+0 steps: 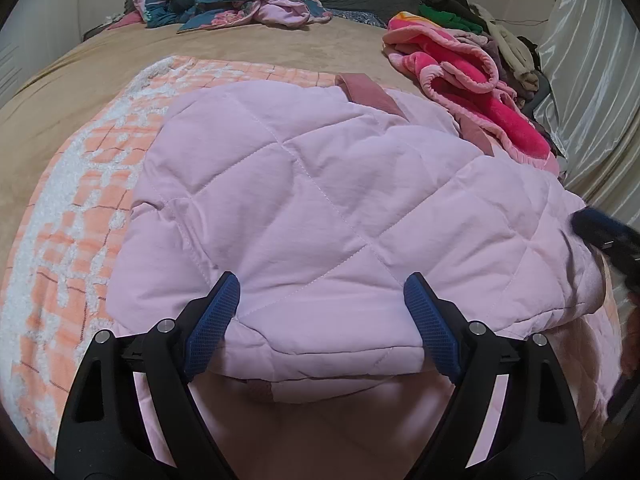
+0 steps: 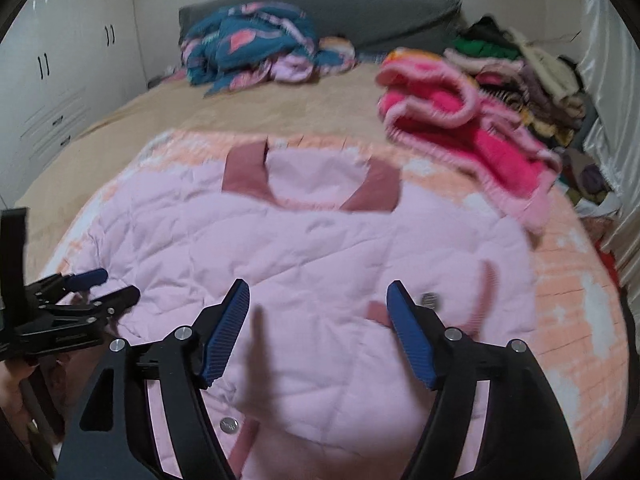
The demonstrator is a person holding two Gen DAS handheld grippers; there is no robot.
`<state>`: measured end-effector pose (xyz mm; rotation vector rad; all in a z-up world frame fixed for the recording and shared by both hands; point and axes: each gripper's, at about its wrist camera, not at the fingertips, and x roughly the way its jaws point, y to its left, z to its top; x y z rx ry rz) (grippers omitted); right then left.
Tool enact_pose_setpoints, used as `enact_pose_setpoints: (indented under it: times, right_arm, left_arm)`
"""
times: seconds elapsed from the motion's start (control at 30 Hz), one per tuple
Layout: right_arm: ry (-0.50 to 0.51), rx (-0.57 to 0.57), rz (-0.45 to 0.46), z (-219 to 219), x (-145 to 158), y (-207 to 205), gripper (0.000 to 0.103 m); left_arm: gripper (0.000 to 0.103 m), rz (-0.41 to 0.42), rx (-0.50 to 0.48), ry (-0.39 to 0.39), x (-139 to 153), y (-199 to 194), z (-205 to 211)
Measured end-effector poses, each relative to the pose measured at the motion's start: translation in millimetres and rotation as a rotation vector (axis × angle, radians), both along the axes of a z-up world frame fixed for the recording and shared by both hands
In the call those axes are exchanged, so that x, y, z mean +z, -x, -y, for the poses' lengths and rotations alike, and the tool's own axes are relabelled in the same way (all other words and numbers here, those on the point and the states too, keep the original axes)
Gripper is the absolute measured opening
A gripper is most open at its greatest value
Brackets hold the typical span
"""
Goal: Fold large clothes
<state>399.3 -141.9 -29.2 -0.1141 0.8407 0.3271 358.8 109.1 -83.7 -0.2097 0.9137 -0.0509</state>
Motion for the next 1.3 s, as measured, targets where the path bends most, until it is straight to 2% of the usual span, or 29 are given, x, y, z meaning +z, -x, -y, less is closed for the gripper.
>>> enact_pose_setpoints:
  times: [0.1, 0.2, 0.33, 0.5, 0.8, 1.3]
  right_arm:
    - [0.052, -0.016, -0.055, -9, -20, -11, 0.071]
    - [0.054, -0.039, -0.101, -10, -36, -20, 0.073]
    - [0.088, -0.057, -0.123, -16, -51, -28, 0.075]
    - [0.072, -0.072, -0.138, -13, -60, -35, 0.077]
    - [0.062, -0.113, -0.130, -10, -56, -26, 0.077]
    - [-0.015, -0.158, -0.134, 4, -46, 13, 0.081]
  left_arm:
    - [0.078, 0.000, 0.000, -0.002, 0, 1, 0]
    - [0.078, -0.001, -0.001, -0.007, 0, 0, 0]
    - [0.078, -0.001, 0.001, -0.016, 0, -2, 1]
    - [0.077, 0.004, -0.004, -0.029, 3, -1, 5]
    - [0.078, 0.007, 0.015, -0.019, 19, 11, 1]
    - [0.093, 0.013, 0.061, -0.041, 45, 40, -13]
